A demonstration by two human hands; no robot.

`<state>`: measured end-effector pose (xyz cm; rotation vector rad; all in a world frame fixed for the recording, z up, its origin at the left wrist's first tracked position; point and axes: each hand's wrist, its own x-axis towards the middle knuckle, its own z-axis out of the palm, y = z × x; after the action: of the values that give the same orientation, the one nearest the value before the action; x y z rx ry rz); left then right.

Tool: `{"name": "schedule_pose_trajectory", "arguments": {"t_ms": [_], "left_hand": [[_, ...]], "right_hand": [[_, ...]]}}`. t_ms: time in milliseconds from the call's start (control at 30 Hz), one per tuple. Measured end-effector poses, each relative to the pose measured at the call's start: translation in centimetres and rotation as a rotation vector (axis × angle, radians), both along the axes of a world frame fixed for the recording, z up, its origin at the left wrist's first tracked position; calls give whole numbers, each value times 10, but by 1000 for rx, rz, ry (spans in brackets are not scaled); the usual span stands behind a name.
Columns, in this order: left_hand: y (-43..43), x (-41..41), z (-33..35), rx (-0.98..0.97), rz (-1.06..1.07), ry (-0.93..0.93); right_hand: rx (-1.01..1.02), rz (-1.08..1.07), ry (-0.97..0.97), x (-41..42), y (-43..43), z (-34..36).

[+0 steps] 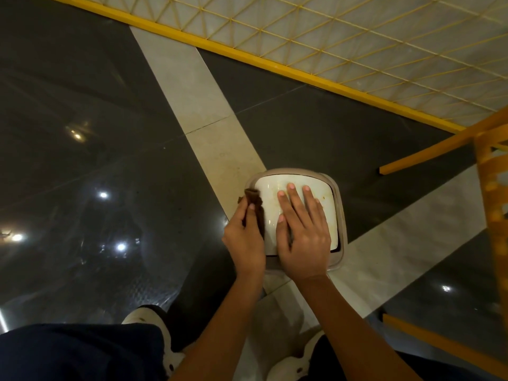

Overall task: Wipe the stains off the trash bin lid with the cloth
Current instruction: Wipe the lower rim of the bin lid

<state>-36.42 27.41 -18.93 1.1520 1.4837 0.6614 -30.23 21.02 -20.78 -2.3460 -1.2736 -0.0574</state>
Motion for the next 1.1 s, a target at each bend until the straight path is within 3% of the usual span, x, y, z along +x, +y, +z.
{"name": "schedule_pose_trajectory", "arguments": {"t_ms": [133, 300, 467, 633, 833, 1000, 1100], "left_hand": [[-22, -8, 9, 140, -53, -12], [22, 10, -1, -23, -47, 19], [9, 3, 1, 137, -102, -8], [38, 15, -4, 12, -120, 35], [23, 10, -1, 140, -152, -42], [54, 25, -5, -1, -144, 32], [50, 28, 4, 95, -202, 15]], "right_hand": [[-3, 3, 22, -1, 1, 2], [-11, -5, 16, 1, 1, 1], [20, -14, 19, -2, 1, 2], [19, -9, -2, 0, 1, 2], [24, -25, 8, -2, 2, 1], [19, -16, 6, 0, 1, 1], [17, -13, 5, -1, 0, -1]]}}
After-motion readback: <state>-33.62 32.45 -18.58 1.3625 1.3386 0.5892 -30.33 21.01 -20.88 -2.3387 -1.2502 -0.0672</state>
